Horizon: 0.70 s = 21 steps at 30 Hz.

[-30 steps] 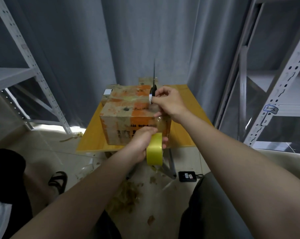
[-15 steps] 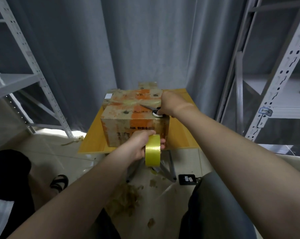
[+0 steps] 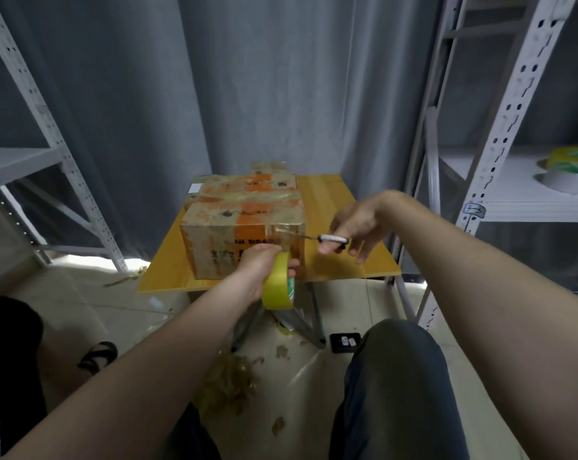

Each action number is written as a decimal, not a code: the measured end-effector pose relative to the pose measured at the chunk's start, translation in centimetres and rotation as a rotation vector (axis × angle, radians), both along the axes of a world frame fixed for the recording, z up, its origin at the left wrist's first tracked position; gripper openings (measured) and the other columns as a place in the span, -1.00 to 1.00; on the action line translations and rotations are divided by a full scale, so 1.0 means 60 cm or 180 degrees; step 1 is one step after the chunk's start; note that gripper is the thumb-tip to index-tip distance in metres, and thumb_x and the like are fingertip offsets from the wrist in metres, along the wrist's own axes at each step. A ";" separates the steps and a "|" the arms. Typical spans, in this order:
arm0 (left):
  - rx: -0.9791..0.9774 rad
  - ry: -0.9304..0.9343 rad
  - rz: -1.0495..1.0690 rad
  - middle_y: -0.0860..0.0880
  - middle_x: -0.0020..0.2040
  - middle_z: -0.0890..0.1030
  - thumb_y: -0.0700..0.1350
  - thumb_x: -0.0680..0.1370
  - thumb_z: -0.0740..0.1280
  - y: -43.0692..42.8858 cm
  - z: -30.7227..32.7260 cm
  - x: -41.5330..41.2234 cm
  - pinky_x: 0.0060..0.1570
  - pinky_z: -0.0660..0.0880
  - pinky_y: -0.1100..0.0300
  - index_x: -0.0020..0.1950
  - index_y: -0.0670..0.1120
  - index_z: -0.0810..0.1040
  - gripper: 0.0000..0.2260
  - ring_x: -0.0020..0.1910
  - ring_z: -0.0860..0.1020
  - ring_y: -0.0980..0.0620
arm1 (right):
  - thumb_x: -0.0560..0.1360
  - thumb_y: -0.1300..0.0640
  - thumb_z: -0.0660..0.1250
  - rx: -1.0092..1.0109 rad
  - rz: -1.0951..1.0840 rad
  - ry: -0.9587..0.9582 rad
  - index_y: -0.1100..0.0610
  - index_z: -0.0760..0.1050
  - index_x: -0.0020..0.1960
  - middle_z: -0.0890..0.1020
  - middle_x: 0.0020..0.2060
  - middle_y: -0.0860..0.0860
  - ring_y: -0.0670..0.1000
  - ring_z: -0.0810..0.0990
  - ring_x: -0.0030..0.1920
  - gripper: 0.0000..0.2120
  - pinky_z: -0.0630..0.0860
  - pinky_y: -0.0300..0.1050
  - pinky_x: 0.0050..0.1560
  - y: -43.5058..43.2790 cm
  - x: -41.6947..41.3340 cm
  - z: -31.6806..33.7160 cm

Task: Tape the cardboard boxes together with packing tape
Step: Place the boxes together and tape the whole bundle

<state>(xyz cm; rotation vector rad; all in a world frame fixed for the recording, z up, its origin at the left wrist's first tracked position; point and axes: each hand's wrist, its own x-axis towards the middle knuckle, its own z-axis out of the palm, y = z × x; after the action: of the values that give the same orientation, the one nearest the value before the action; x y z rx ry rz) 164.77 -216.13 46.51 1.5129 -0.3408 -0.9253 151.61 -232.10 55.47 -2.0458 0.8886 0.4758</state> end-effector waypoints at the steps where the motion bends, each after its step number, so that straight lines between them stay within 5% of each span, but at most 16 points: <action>1: 0.0024 -0.0040 0.0021 -0.29 -0.14 0.70 -0.21 0.73 0.21 0.000 -0.001 0.001 -0.51 0.59 0.17 0.31 -0.22 0.48 -0.82 -0.51 0.63 -0.03 | 0.20 -0.08 0.66 -0.0031 -0.0012 0.0145 0.31 0.51 0.32 0.54 0.22 0.15 0.07 0.53 -0.16 -0.17 0.68 0.03 -0.05 -0.007 -0.011 -0.005; 5: 0.0060 -0.0054 0.0087 -0.26 -0.23 0.71 -0.21 0.71 0.26 0.003 0.000 0.006 -0.50 0.60 0.17 0.30 -0.21 0.51 -0.82 -0.51 0.62 -0.05 | 0.30 -0.03 0.68 -0.0204 -0.0195 0.0115 0.32 0.46 0.42 0.52 0.31 0.18 0.13 0.63 0.05 -0.16 0.71 0.05 -0.03 -0.020 -0.022 -0.017; 9: 0.0102 -0.0065 0.0078 -0.24 -0.26 0.72 -0.20 0.71 0.28 0.003 -0.002 0.010 -0.50 0.58 0.17 0.28 -0.22 0.53 -0.82 -0.49 0.64 -0.06 | 0.13 -0.07 0.71 -0.0262 -0.0174 0.0132 0.35 0.43 0.45 0.55 0.22 0.17 0.19 0.67 0.12 0.03 0.70 0.16 0.10 -0.012 -0.006 -0.014; 21: 0.0100 0.0059 0.0030 -0.24 -0.17 0.74 -0.17 0.69 0.30 -0.002 -0.014 0.019 -0.41 0.61 0.15 0.23 -0.22 0.57 -0.83 -0.40 0.68 -0.06 | 0.04 -0.07 0.74 -0.0022 -0.0157 0.0107 0.40 0.58 0.26 0.64 0.11 0.24 0.13 0.74 -0.18 -0.07 0.71 0.07 -0.07 -0.028 -0.006 -0.011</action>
<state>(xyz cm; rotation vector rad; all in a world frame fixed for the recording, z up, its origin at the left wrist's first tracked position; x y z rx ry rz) 165.93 -216.24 45.66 1.5325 -0.3067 -0.9404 151.25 -233.80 54.81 -2.0227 0.9598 0.4819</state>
